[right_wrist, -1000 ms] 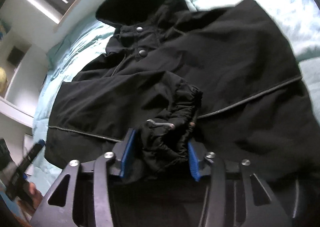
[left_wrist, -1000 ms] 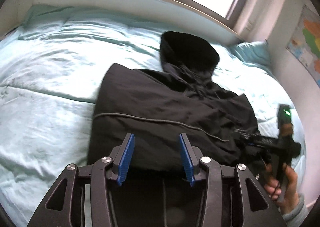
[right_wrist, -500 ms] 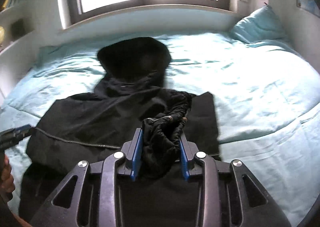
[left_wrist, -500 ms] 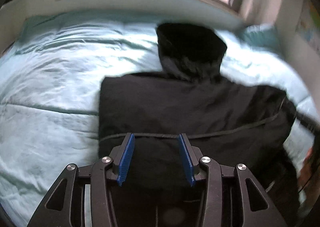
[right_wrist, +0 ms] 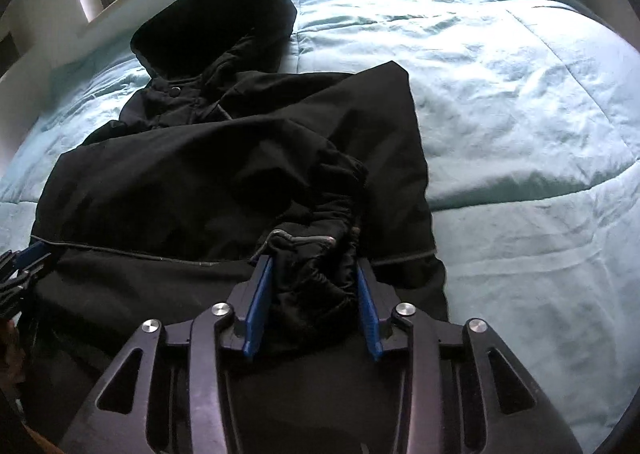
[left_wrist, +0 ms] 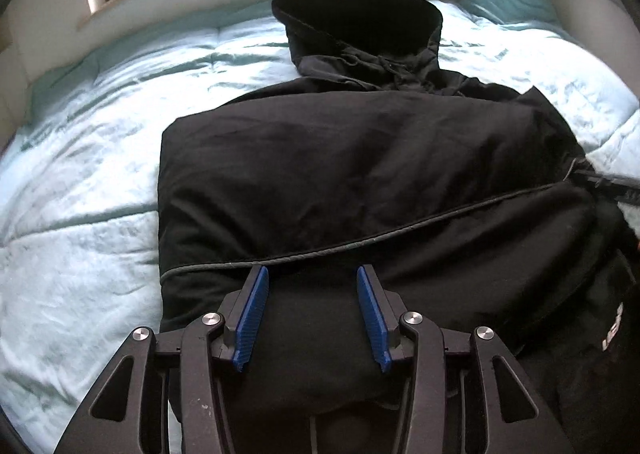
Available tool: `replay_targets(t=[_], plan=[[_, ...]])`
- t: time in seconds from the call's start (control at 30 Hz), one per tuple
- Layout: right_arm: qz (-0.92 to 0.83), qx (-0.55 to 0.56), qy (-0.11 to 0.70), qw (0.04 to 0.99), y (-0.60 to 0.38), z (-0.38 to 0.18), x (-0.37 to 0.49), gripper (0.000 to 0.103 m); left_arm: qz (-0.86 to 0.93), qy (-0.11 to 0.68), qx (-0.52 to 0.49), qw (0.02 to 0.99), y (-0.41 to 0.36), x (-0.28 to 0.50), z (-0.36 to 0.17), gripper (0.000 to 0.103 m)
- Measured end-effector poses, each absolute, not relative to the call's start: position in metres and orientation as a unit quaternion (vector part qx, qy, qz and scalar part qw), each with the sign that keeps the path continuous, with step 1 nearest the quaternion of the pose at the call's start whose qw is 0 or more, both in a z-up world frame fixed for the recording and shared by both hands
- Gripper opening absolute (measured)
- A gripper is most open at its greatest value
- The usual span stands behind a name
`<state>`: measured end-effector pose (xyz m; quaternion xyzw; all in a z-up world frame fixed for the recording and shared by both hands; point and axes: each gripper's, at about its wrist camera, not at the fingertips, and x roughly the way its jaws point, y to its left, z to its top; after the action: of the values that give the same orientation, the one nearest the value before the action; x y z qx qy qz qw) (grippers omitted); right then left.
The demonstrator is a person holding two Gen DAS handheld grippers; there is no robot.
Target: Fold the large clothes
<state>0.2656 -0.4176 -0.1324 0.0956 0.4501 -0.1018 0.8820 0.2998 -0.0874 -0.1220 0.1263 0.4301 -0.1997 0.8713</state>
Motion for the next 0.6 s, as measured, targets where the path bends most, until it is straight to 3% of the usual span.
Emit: replay_targets(t=[0.07, 0.17, 0.3, 0.6], plan=[[-0.116, 0.084, 0.445, 0.884, -0.415, -0.119, 0.260, 0.061, -0.202, 0.423, 0.128, 0.874, -0.084, 0.296, -0.116, 0.048], [-0.113, 0.083, 0.417, 0.898, -0.409, -0.088, 0.245, 0.063, -0.216, 0.421, 0.101, 0.875, -0.078, 0.293, -0.099, 0.048], [-0.089, 0.080, 0.393, 0.912, -0.384, -0.061, 0.248, 0.073, -0.234, 0.404, 0.041, 0.883, -0.066, 0.292, -0.076, 0.048], [-0.023, 0.085, 0.429, 0.899, -0.312, -0.100, 0.325, 0.073, -0.207, 0.421, 0.006, 0.883, -0.051, 0.306, -0.118, 0.048]])
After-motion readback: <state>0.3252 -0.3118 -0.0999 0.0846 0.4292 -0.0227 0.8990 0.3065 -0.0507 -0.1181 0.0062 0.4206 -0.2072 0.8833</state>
